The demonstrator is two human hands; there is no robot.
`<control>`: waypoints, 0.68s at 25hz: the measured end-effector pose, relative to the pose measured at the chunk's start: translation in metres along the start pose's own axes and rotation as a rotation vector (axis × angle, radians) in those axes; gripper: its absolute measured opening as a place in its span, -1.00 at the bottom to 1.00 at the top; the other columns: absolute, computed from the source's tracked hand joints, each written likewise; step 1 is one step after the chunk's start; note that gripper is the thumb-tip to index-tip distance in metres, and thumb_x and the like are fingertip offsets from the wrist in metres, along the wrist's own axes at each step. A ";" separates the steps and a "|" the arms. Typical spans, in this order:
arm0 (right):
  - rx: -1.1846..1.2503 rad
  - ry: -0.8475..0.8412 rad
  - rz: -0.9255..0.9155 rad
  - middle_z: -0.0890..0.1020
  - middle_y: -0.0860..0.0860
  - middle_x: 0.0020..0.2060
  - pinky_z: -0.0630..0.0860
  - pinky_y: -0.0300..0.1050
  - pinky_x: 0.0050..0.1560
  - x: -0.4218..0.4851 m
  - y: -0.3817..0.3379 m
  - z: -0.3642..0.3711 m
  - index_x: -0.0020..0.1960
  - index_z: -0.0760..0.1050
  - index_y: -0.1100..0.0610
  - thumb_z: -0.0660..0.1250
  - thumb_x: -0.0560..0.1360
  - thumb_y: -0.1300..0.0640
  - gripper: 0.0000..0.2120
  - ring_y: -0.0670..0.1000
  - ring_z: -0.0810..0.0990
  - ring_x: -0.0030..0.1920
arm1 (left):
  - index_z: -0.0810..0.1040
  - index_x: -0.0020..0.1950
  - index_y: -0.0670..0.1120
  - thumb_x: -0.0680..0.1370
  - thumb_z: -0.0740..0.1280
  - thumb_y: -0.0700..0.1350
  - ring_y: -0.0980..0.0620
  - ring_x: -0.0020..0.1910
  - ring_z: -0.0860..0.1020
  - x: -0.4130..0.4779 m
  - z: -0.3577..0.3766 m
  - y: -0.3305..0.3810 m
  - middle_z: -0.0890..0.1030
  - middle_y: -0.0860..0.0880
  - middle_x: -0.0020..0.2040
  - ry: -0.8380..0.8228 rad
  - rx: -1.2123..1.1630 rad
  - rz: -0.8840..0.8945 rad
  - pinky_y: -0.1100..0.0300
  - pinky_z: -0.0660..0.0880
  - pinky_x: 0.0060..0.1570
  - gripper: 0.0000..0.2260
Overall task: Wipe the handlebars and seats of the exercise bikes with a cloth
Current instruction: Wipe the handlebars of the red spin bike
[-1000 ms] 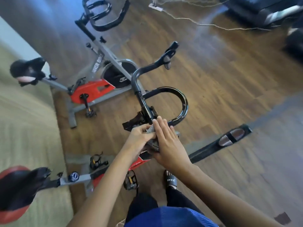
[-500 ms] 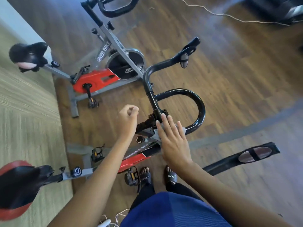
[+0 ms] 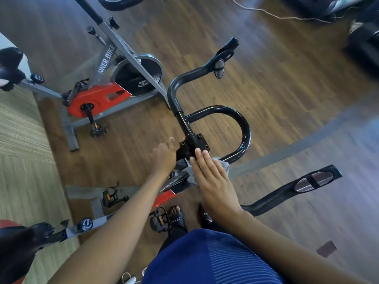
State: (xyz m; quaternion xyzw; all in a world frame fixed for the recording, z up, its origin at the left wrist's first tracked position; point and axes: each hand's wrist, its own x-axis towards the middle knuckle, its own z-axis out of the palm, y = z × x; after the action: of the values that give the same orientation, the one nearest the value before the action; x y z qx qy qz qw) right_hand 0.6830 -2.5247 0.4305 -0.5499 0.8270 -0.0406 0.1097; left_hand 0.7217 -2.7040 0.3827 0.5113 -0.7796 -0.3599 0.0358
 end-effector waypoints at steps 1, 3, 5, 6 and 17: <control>0.117 -0.010 -0.025 0.07 0.14 0.60 0.09 0.11 0.58 -0.005 0.002 -0.009 0.59 0.16 0.19 -0.04 0.50 0.19 -0.36 0.09 -0.01 0.60 | 0.63 -0.15 -0.23 0.73 0.01 0.03 0.10 -0.45 0.35 0.000 0.002 -0.001 0.48 -0.05 -0.39 0.012 -0.008 0.001 0.18 0.21 -0.35 -0.46; 0.432 -0.015 0.033 -0.04 -0.01 0.62 -0.02 0.04 0.60 -0.001 0.011 -0.036 0.62 0.09 0.03 0.04 0.62 0.20 -0.43 -0.05 -0.13 0.60 | 0.64 -0.14 -0.25 0.72 0.03 0.04 0.08 -0.46 0.37 0.001 0.005 -0.003 0.49 -0.07 -0.41 0.024 -0.041 -0.020 0.18 0.20 -0.40 -0.47; 0.565 0.084 0.099 -0.03 -0.07 0.62 -0.11 -0.03 0.59 0.025 0.021 -0.060 0.61 0.09 -0.09 0.14 0.68 0.17 -0.45 -0.07 -0.13 0.61 | 0.64 -0.13 -0.23 0.72 0.02 0.04 0.04 -0.50 0.38 0.002 0.006 -0.003 0.44 -0.05 -0.47 0.029 -0.038 -0.026 0.20 0.21 -0.45 -0.47; 0.557 0.127 0.103 0.03 -0.03 0.62 -0.11 -0.03 0.58 0.042 0.026 -0.066 0.61 0.09 -0.09 0.16 0.68 0.16 -0.45 -0.04 -0.07 0.61 | 0.64 -0.13 -0.21 0.72 0.01 0.04 0.03 -0.51 0.40 0.001 0.005 -0.003 0.45 -0.06 -0.47 0.026 -0.021 -0.027 0.21 0.22 -0.47 -0.48; 0.342 -0.291 -0.230 -0.13 -0.14 0.61 -0.17 -0.09 0.58 0.066 0.075 -0.042 0.63 -0.13 -0.03 0.17 0.62 0.30 -0.27 -0.13 -0.25 0.58 | 0.63 -0.22 -0.19 0.72 0.01 0.06 0.10 -0.50 0.44 0.001 0.008 -0.002 0.60 -0.16 -0.36 0.099 -0.040 -0.045 0.25 0.24 -0.48 -0.44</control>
State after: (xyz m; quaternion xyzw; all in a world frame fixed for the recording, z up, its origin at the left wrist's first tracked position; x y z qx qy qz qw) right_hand 0.5813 -2.5584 0.4483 -0.6137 0.7156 -0.1128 0.3139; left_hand 0.7195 -2.7009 0.3759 0.5449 -0.7578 -0.3506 0.0766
